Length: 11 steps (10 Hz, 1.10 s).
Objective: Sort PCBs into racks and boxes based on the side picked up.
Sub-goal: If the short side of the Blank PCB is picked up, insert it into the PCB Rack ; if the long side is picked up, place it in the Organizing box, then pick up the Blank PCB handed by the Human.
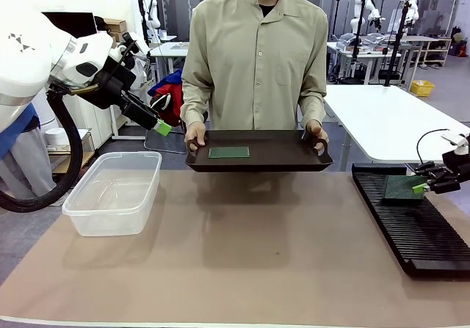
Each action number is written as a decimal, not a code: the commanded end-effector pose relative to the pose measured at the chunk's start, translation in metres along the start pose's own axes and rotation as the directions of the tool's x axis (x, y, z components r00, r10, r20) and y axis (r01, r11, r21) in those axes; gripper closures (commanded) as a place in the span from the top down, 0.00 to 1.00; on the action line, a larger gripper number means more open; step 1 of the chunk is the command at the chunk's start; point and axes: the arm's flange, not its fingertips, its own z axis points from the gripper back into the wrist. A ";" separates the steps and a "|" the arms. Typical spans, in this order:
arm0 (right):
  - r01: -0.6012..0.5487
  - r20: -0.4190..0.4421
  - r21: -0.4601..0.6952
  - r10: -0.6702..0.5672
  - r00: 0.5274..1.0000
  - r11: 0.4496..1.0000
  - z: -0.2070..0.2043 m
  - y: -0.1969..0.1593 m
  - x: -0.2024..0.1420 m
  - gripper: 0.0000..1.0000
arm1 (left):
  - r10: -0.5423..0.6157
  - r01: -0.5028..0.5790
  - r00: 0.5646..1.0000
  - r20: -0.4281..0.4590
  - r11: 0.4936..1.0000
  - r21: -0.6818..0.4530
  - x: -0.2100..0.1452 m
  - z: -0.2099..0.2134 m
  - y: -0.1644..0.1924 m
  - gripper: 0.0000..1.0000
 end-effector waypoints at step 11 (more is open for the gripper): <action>-0.031 -0.062 -0.090 0.026 0.998 0.995 0.017 0.033 0.075 1.00 | -0.004 0.004 1.000 -0.004 1.000 -0.005 -0.001 -0.001 0.000 1.00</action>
